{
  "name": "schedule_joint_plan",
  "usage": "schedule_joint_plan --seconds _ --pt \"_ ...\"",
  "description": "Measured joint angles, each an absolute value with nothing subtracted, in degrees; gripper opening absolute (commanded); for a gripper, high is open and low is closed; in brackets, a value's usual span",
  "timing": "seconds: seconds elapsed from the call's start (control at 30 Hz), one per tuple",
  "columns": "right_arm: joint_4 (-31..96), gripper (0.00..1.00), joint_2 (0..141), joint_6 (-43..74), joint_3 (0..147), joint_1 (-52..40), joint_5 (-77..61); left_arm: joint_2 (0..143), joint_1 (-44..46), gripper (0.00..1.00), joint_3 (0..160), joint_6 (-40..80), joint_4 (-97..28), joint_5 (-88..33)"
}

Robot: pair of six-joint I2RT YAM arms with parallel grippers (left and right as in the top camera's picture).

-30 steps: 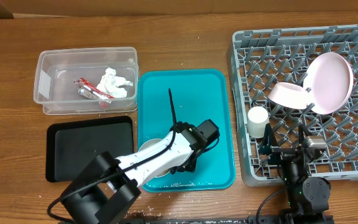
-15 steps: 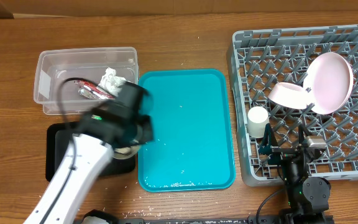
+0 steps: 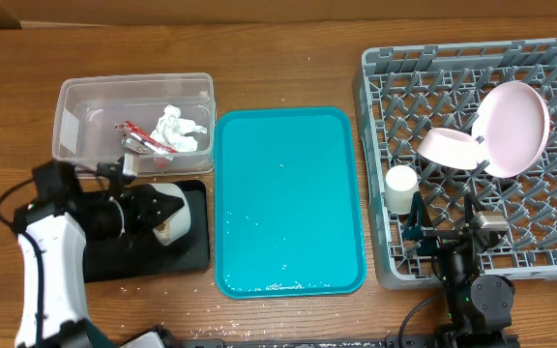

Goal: Sort waste into correct bins and load items into the dishwasher
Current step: 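Tip the rice bowl over the black tray to dump the rice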

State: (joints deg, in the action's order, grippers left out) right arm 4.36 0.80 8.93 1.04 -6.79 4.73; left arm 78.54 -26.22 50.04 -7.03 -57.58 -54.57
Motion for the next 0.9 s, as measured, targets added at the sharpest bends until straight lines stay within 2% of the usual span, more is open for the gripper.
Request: schedule_joint_plan --seconds 0.33,0.9 --pt "4.36 1.0 0.8 8.95 1.04 -6.79 4.73 91.05 -28.99 0.04 39.7 -21.74 -48.03 -74.3" --pt "4.34 1.0 0.8 8.93 1.04 -6.79 4.73 93.14 -29.39 0.04 39.7 -28.86 -48.16 -87.59"
